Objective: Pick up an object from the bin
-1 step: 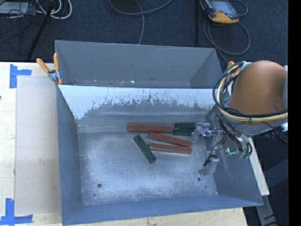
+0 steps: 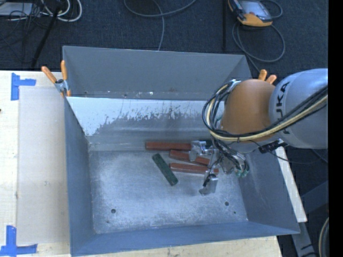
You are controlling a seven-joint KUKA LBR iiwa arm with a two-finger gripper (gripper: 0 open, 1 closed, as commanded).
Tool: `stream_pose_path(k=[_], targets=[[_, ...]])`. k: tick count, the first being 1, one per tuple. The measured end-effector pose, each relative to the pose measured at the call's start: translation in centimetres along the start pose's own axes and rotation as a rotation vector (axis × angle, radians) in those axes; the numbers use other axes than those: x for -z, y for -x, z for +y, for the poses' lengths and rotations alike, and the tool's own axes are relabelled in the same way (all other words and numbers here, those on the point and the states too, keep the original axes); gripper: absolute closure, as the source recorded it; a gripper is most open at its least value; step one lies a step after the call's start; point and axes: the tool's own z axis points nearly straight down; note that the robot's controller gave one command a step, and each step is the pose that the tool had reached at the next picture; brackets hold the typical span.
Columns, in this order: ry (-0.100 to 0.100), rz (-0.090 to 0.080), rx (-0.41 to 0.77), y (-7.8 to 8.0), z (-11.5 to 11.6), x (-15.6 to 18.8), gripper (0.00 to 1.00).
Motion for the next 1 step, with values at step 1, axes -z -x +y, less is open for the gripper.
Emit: stream_pose_path(k=[1], targets=[[-0.003, -0.008, 0.07, 1.83, -3.84, -3.87, 0.0]])
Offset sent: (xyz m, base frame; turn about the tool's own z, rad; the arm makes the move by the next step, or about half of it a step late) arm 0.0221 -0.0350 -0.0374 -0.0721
